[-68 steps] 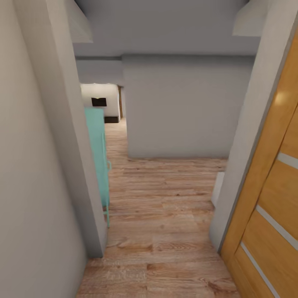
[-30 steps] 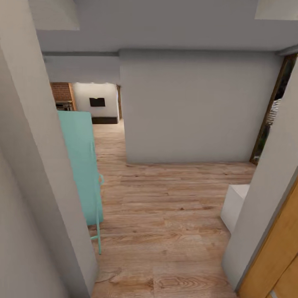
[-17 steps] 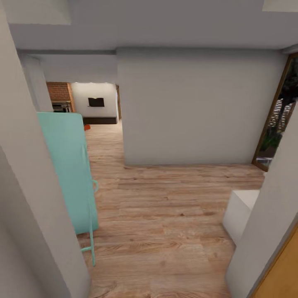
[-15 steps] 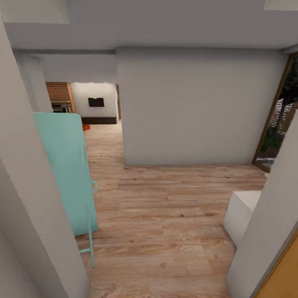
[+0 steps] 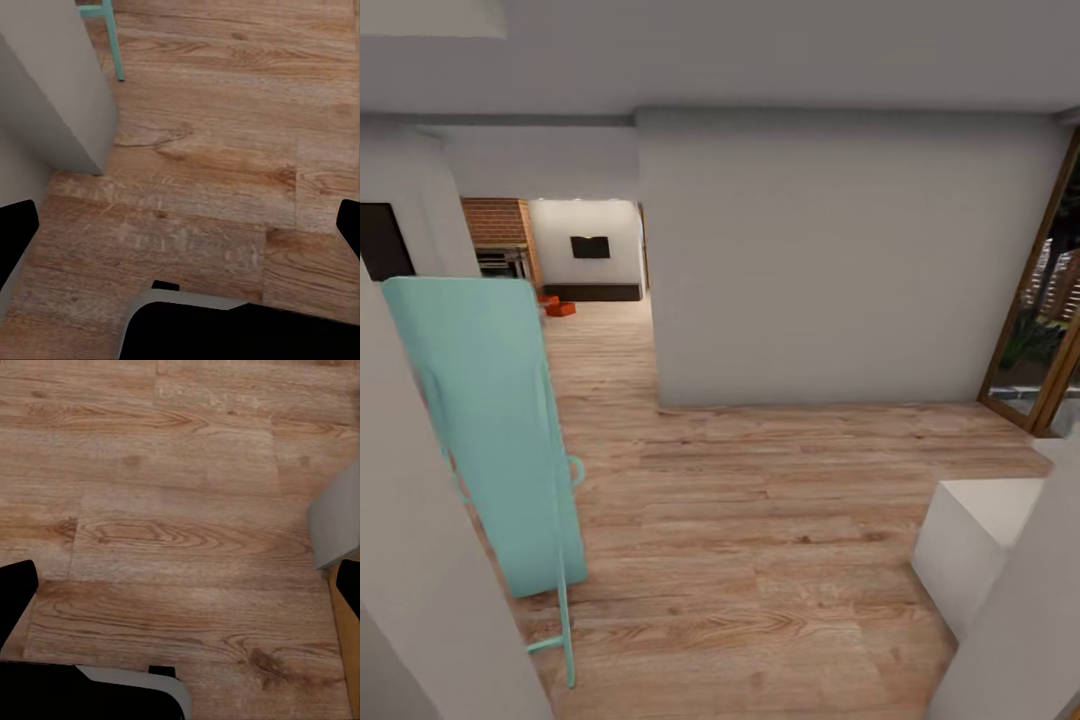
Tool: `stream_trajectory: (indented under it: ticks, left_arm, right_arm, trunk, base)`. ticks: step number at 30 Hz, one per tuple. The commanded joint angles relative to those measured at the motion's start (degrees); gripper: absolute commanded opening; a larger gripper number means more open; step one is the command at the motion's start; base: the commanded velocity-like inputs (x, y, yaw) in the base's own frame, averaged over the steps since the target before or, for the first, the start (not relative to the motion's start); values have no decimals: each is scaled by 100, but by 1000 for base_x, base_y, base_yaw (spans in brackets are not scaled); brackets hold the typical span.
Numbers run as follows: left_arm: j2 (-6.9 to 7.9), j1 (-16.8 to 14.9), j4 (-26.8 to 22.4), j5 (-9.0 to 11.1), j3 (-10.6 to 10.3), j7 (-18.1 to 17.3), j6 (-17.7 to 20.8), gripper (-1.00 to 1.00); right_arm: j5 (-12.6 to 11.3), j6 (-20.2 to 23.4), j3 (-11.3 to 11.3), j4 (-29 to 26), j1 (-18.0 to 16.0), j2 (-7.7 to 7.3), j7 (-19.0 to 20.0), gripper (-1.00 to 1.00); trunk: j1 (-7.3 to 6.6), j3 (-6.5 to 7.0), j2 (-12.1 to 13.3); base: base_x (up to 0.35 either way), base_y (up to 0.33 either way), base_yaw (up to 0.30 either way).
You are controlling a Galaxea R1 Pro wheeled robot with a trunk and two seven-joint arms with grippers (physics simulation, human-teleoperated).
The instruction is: Move the two storage containers from the living room to the garage. In the garage, place one container on the floor and stack the other container on top of it (either order is fine).
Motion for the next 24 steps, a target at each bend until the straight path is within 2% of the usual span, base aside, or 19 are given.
stream_trajectory:
  ticks: [1,24]
  left_arm:
    - [-2,0,8,15,-50,41,-19,100]
    - [7,0,8,15,-50,41,-19,100]
  right_arm:
    - [33,4,42,-9,5,-3,-60,100]
    - [33,9,40,-9,5,-3,-60,100]
  trunk:
    - [5,2,-1]
    - [5,2,-1]
  base:
    - [325,0,0]
    - [325,0,0]
